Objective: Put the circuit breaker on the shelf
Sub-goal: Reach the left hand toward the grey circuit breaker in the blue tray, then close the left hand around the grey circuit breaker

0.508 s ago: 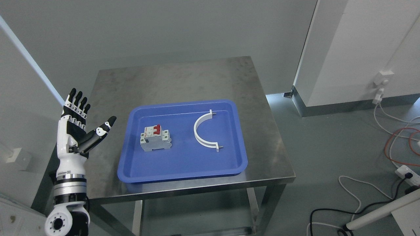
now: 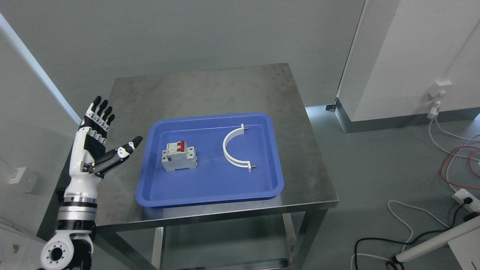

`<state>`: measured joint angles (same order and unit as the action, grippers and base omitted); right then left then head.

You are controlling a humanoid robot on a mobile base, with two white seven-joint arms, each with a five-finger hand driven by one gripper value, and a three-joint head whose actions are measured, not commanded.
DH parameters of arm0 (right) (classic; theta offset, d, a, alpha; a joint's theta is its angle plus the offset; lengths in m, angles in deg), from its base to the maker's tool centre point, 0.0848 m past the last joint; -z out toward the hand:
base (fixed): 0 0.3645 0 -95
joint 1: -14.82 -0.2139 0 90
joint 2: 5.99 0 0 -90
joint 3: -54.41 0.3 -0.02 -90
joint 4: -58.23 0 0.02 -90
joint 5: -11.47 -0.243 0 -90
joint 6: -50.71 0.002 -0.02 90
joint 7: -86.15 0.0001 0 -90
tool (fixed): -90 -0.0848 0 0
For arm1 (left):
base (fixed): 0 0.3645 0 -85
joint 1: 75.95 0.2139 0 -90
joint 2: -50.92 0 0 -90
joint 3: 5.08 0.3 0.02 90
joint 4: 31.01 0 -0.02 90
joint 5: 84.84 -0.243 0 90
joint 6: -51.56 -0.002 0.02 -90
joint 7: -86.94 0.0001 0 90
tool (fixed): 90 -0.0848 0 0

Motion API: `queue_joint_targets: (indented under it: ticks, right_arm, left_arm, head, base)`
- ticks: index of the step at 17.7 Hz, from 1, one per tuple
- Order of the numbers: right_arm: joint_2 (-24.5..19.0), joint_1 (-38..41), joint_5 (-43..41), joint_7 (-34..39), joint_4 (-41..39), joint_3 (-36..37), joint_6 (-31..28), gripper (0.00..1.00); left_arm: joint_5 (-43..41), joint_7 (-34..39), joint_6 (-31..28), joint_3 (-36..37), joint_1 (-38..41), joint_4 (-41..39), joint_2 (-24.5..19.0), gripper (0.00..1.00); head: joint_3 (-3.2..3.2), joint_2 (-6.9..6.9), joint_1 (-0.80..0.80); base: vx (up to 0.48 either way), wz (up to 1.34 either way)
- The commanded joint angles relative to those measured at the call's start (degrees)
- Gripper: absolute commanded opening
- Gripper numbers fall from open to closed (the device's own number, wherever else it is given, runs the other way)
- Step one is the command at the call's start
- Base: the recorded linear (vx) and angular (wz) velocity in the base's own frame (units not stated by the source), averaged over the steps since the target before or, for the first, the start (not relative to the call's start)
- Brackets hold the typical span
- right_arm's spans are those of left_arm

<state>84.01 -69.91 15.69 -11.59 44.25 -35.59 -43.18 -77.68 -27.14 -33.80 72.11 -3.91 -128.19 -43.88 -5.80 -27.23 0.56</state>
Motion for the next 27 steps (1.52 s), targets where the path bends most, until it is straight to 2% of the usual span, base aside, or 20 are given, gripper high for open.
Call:
queue_joint_targets:
  ticks: [1,3,6,11,17,21,22,24,27]
  right_arm:
    - [1.0,0.0,-0.09,0.0,0.0,-1.14,-0.68,1.0]
    - [1.0,0.0,0.0,-0.08,0.0,-1.14,-0.68,1.0]
    - [1.0,0.0,-0.09,-0.08,0.0,-1.14,-0.68,1.0]
    - [1.0,0.0,0.0,0.0,0.0,-1.14,-0.68,1.0]
    - [1.0,0.0,0.0,0.0,0.0,-1.14,-0.6,1.0]
    - [1.0,0.0,0.0,0.0,0.0,-1.14,-0.68,1.0]
    - [1.0,0.0,0.0,0.0,0.0,-1.14,-0.68,1.0]
    - [1.0,0.0,0.0,-0.09,0.0,-1.14,-0.68,1.0]
    - [1.0,0.0,0.0,-0.08,0.0,-1.14,-0.68,1.0]
  left_arm:
    - [-6.68,-15.97,-0.16,5.42,-4.27,3.65,-12.23,1.0]
    - [-12.66,-18.9,-0.43,5.69,-4.54,4.01,-13.56,0.98]
    - [-23.29,-18.99,-0.51,6.92,-4.63,5.41,-12.61,0.98]
    - [-29.29,-18.91,-4.82,7.09,-6.74,6.21,-9.01,0.92]
    - [-31.41,-19.08,-4.65,7.01,-7.8,6.21,-5.05,0.6]
    - [-31.59,-19.34,-3.42,7.1,-7.62,6.21,-5.04,0.48]
    - [-32.02,-19.35,-2.63,7.1,-7.53,6.21,-4.96,0.43]
    - [-32.29,-19.35,-0.7,6.92,-7.88,6.65,-4.52,0.23]
    - [-32.38,-19.35,1.85,6.31,-8.06,7.53,-3.38,0.09]
  head:
    - [0.0,0.0,0.0]
    - [0.0,0.0,0.0]
    - [0.0,0.0,0.0]
    - [0.0,0.0,0.0]
    - [0.0,0.0,0.0]
    - [0.0,0.0,0.0]
    - [0.0,0.0,0.0]
    - [0.0,0.0,0.0]
    - [0.0,0.0,0.0]
  base:
    - [0.02,-0.07]
    - [0.005,-0.02]
    - [0.0,0.0]
    - [0.0,0.0]
    - [0.001,-0.01]
    - [0.0,0.0]
    - [0.0,0.0]
    - [-0.002,0.01]
    - [-0.001,-0.01]
